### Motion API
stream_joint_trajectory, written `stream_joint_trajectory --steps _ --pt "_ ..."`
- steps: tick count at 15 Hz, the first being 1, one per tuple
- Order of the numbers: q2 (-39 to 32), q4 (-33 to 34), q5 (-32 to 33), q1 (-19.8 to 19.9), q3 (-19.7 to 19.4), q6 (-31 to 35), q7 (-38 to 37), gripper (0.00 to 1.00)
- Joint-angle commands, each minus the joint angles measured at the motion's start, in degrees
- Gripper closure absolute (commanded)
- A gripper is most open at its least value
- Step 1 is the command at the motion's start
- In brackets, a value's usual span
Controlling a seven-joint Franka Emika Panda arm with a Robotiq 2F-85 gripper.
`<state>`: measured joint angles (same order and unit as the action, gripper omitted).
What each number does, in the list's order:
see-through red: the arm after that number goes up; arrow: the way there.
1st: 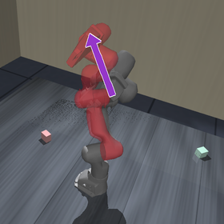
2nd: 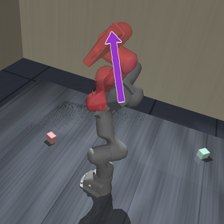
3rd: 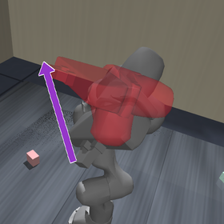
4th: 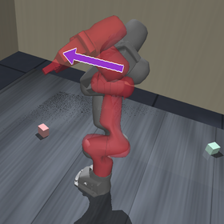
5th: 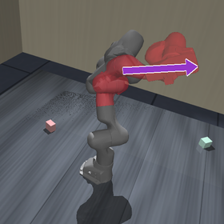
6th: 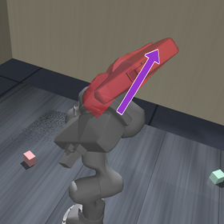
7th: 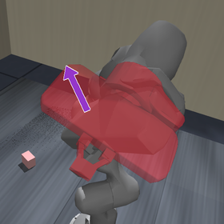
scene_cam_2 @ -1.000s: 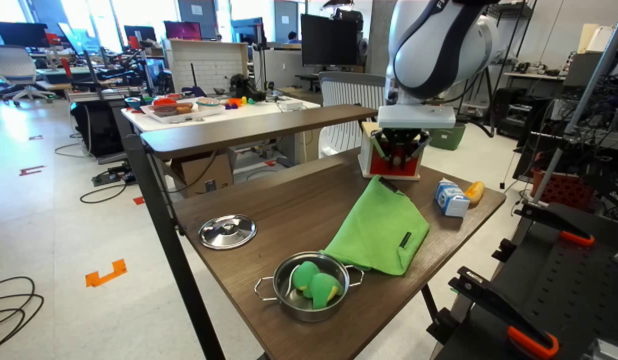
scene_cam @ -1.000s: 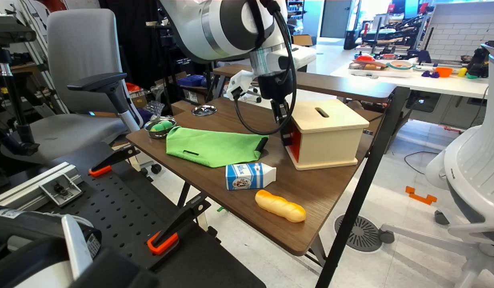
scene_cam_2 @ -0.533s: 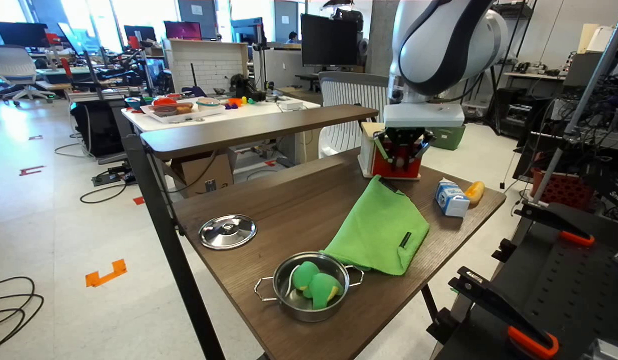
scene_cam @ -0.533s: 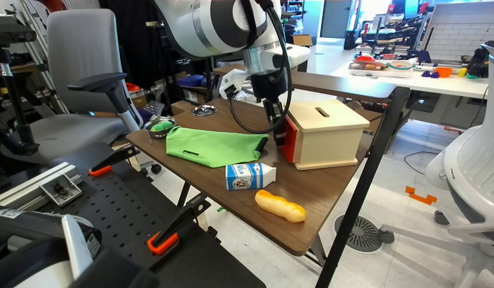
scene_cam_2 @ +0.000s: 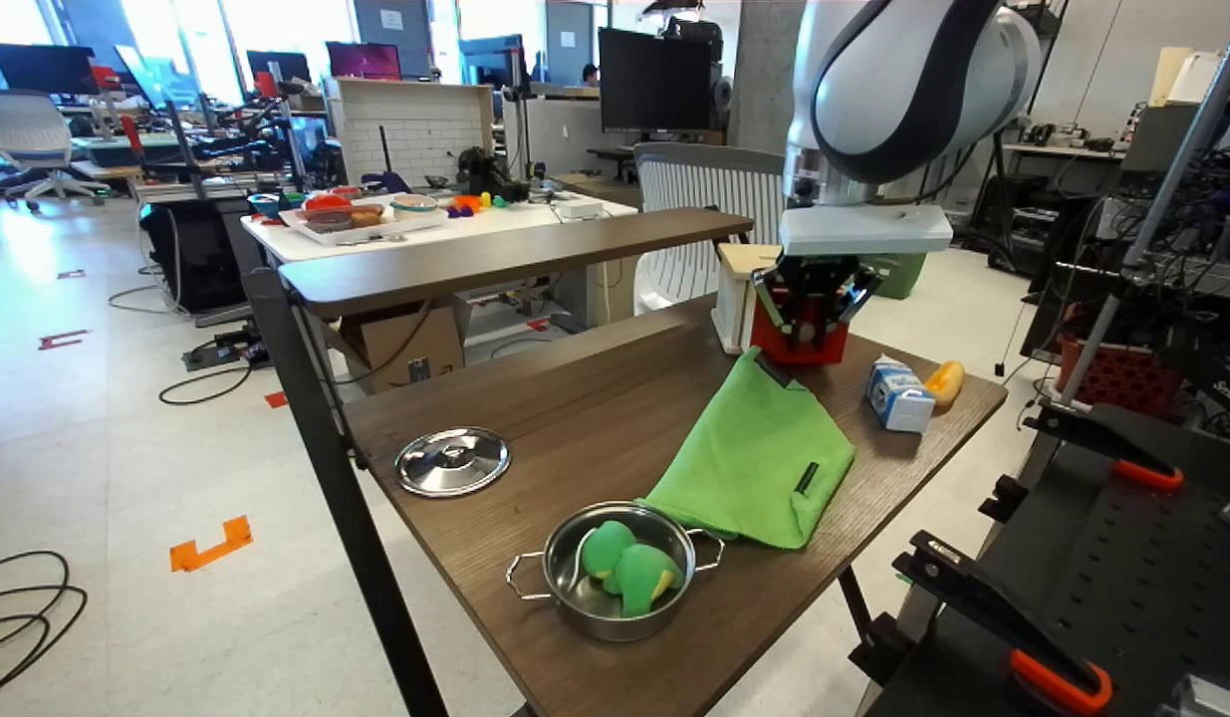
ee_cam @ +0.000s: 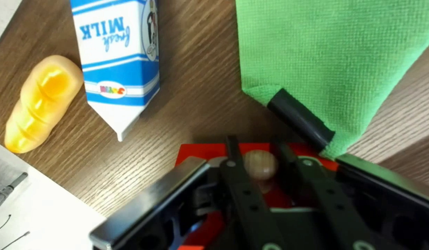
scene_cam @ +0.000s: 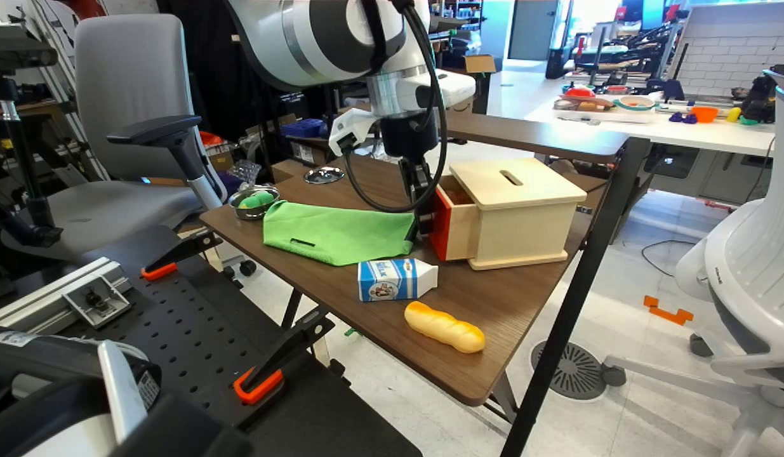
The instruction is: Open the chest drawer and put the orange object inside
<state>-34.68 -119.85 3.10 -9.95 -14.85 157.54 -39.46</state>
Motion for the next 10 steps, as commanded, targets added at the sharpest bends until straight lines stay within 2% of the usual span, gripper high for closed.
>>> stream_joint_trajectory --steps 1,10 --pt "6.8 -8.0 -0.2 -0.1 1.3 0.4 3.5 0.93" --pt "9.1 -12.0 -1.9 0.5 4.0 0.8 7.1 0.93"
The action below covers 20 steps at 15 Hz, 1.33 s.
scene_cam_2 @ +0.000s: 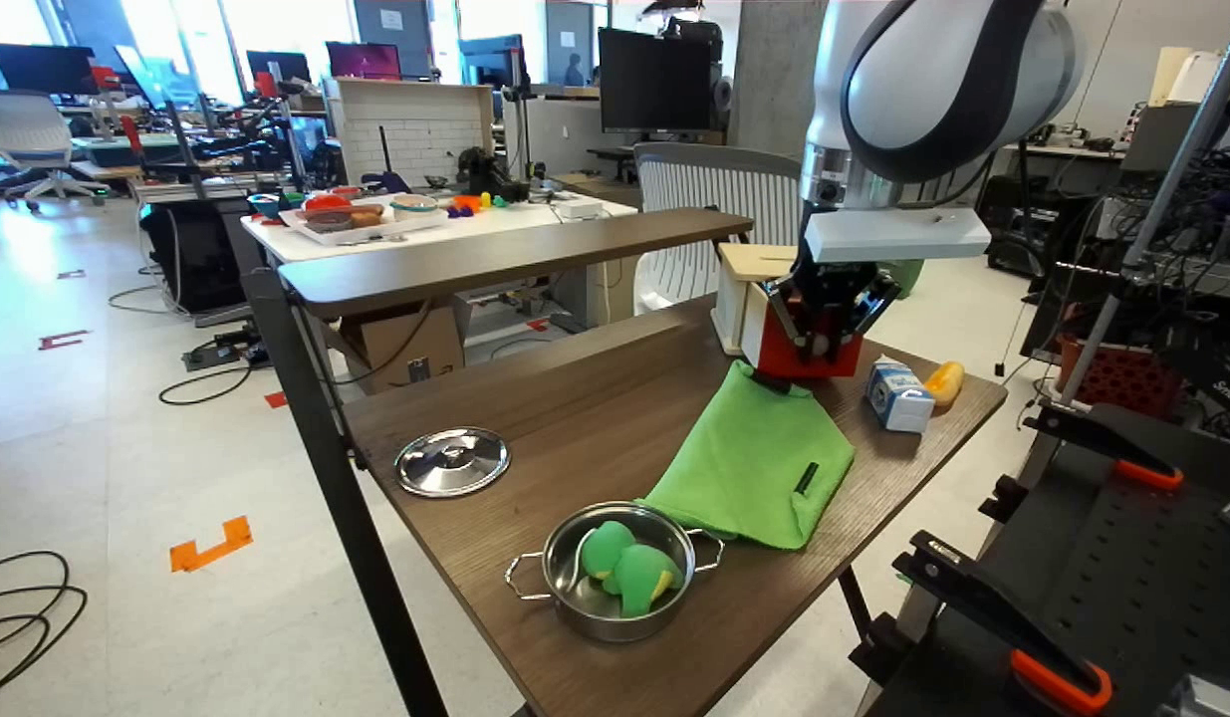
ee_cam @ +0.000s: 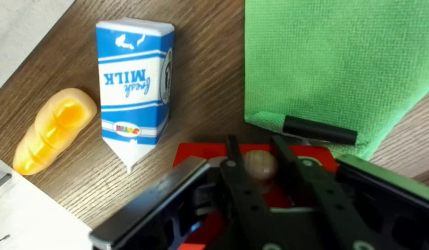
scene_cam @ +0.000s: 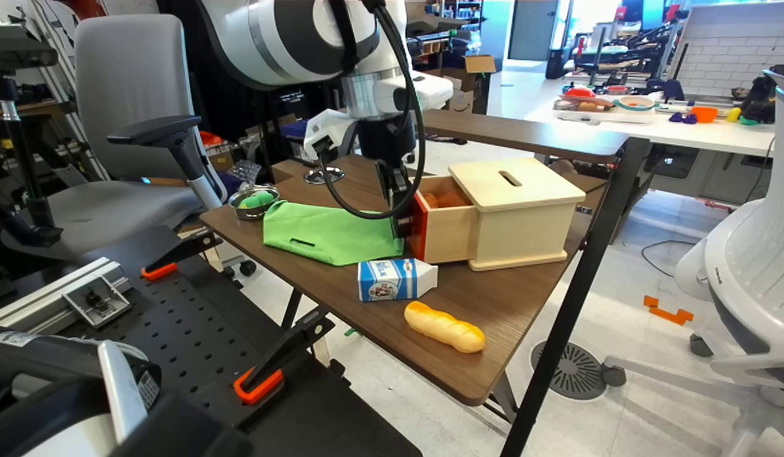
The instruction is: Open the chest drawer and put the orange object inside
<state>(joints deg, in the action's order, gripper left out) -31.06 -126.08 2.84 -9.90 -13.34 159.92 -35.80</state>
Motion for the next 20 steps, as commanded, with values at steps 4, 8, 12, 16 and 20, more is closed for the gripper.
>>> stream_joint_trajectory --steps 4,8,12,16,20 --pt "5.9 -6.6 -1.7 0.3 2.6 -1.7 3.7 0.93" --pt "5.8 -7.6 -1.9 0.1 3.2 -1.3 3.7 0.93" --pt "6.9 -10.8 -2.1 -0.4 5.0 -1.7 3.7 0.48" --pt "7.6 -12.2 -2.4 -0.2 6.2 -2.6 4.6 0.26" --pt "8.3 -12.1 -1.7 -0.1 5.7 -5.4 5.2 0.00"
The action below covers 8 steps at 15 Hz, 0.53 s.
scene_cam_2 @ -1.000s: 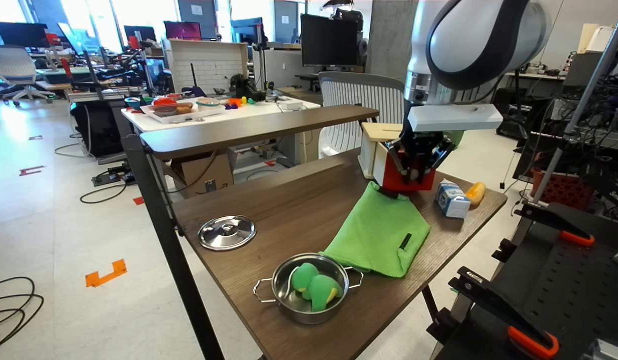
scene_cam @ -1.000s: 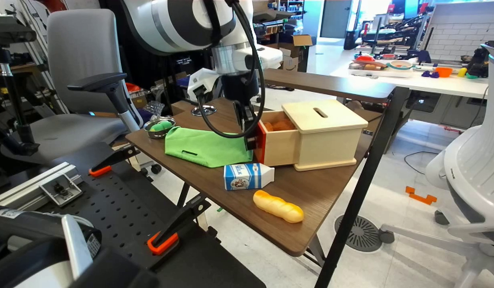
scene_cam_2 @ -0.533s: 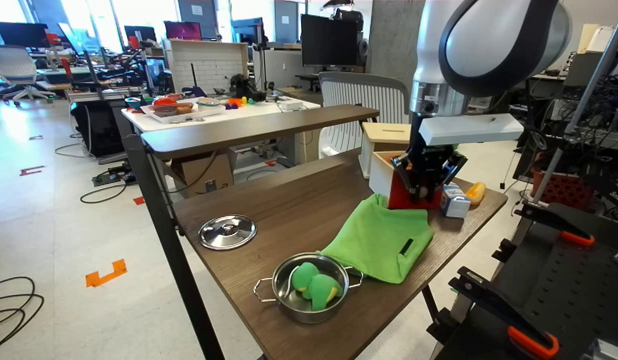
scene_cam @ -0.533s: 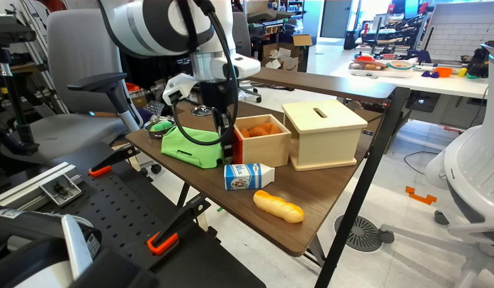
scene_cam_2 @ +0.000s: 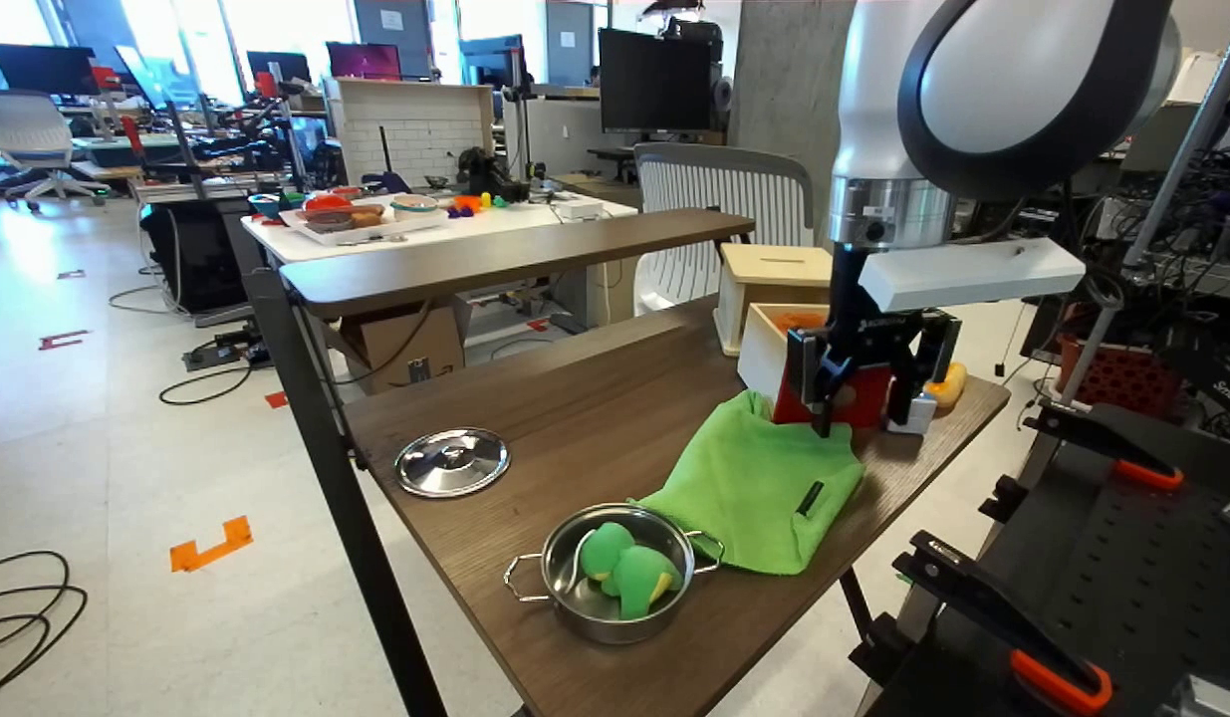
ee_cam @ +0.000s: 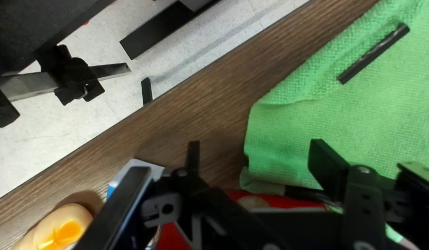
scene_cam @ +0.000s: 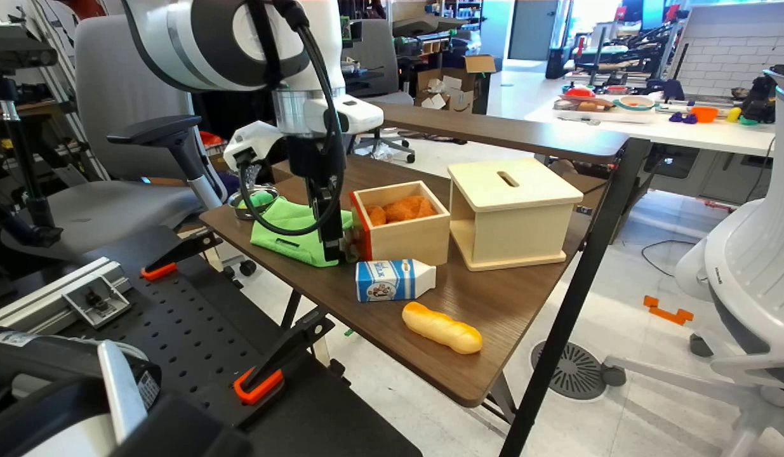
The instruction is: Open the chest drawer and put the orange object inside
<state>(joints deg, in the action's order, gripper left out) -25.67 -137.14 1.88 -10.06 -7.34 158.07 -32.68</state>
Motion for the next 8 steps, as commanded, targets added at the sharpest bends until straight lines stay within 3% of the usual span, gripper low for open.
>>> stream_joint_trajectory --steps 1,5,8 --pt "3.6 -0.9 -0.8 0.4 -0.4 -5.2 2.6 0.00" --pt "8.9 -1.3 3.0 1.1 -3.5 -12.6 3.3 0.00" --pt "12.0 -1.2 8.6 3.2 -7.0 -14.2 2.2 0.00"
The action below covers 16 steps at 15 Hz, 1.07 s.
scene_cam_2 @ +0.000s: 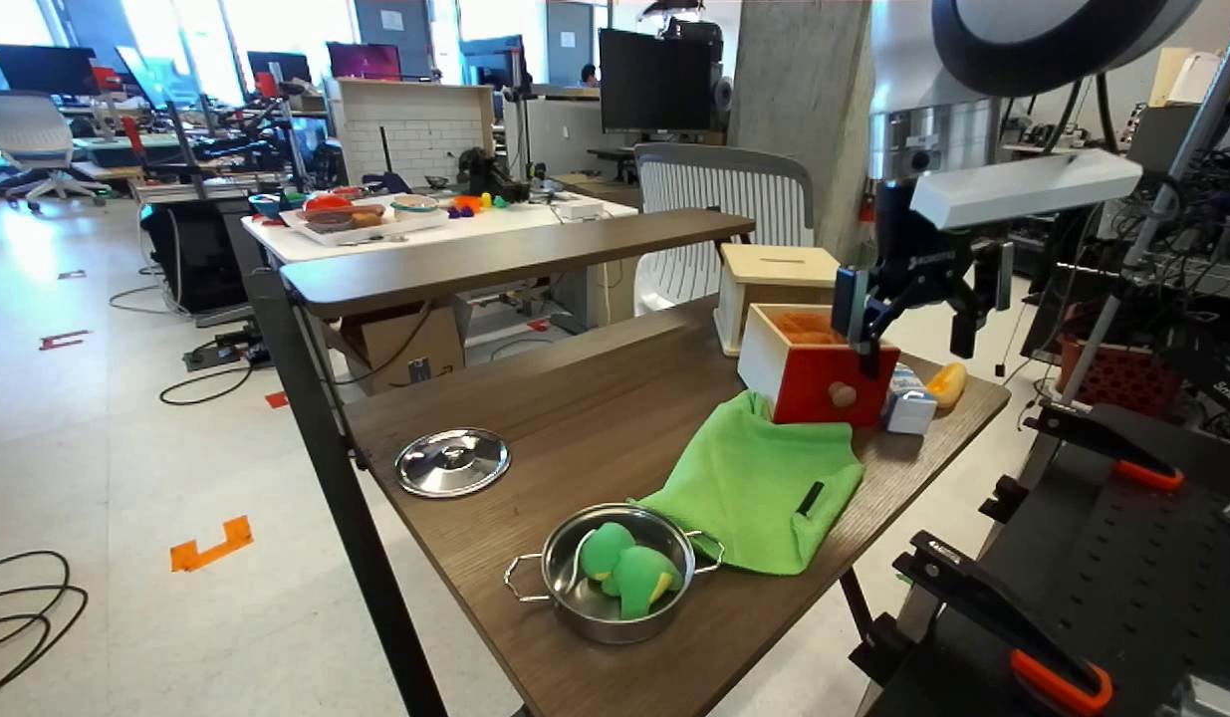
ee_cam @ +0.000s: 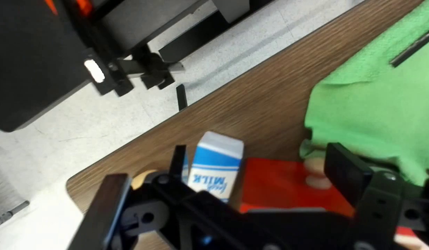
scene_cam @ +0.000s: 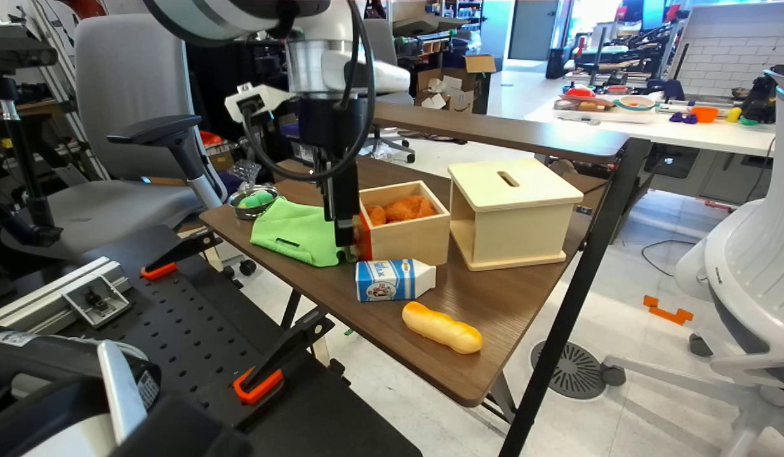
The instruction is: Open the chest drawer and put the orange object inside
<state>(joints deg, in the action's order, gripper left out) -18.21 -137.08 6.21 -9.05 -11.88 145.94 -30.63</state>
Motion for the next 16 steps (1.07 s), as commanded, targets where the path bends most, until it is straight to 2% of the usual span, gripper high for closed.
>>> stream_joint_trajectory --steps 1,4,9,16 --pt "4.9 -0.6 5.6 3.2 -3.3 -3.0 -0.5 0.00" --pt "2.7 1.0 7.2 6.2 -6.1 0.6 -7.6 0.00" --pt "-4.9 5.1 1.7 11.2 -6.8 1.9 -15.3 0.00" --pt "-16.9 12.1 -6.3 12.2 -7.2 3.0 -26.1 0.00"
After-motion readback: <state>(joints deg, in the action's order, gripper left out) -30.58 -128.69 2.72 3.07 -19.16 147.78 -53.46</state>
